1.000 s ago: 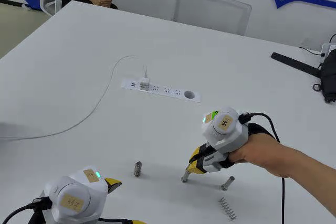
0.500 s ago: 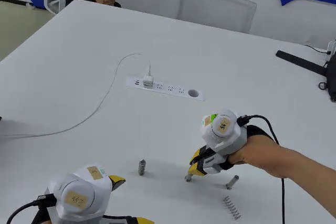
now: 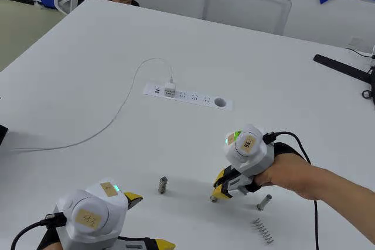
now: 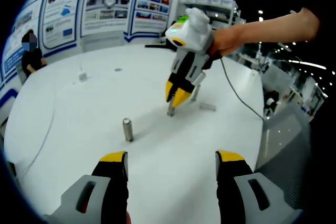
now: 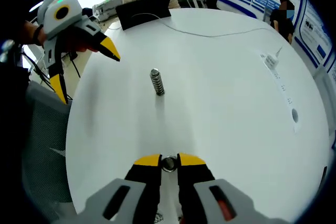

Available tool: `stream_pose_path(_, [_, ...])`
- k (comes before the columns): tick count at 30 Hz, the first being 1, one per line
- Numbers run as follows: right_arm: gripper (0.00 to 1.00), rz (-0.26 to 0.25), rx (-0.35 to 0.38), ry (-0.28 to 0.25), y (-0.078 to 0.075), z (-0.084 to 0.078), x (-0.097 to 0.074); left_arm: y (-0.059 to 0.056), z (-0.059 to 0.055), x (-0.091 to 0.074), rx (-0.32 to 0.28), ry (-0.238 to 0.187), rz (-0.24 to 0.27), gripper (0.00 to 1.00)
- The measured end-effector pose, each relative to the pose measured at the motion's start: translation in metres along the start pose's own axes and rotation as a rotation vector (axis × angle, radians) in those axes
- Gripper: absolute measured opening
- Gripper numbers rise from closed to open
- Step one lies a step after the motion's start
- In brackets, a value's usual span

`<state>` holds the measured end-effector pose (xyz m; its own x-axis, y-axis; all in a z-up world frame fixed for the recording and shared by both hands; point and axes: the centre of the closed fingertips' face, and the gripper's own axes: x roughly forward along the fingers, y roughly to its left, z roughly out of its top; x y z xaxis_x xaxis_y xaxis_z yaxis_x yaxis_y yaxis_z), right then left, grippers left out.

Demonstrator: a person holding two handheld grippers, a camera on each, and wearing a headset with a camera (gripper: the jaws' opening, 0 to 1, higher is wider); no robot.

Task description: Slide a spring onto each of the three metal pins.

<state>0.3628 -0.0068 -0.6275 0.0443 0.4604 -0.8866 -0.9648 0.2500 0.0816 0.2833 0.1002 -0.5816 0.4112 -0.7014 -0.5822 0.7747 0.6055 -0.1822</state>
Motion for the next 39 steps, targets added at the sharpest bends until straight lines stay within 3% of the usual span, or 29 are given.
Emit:
stream_pose_path(19, [0.16, -0.002, 0.015, -0.002, 0.0, -0.003, 0.008, -0.002, 0.002, -0.002, 0.001, -0.003, 0.0, 0.7])
stream_pose_path(27, [0.23, -0.013, 0.04, -0.021, 0.002, -0.005, 0.001, -0.002, 0.004, -0.002, 0.006, -0.003, -0.004, 0.72])
stream_pose_path(39, [0.34, -0.054, 0.114, -0.05, 0.01, -0.021, -0.014, -0.006, 0.009, -0.002, 0.018, -0.009, -0.006, 0.74])
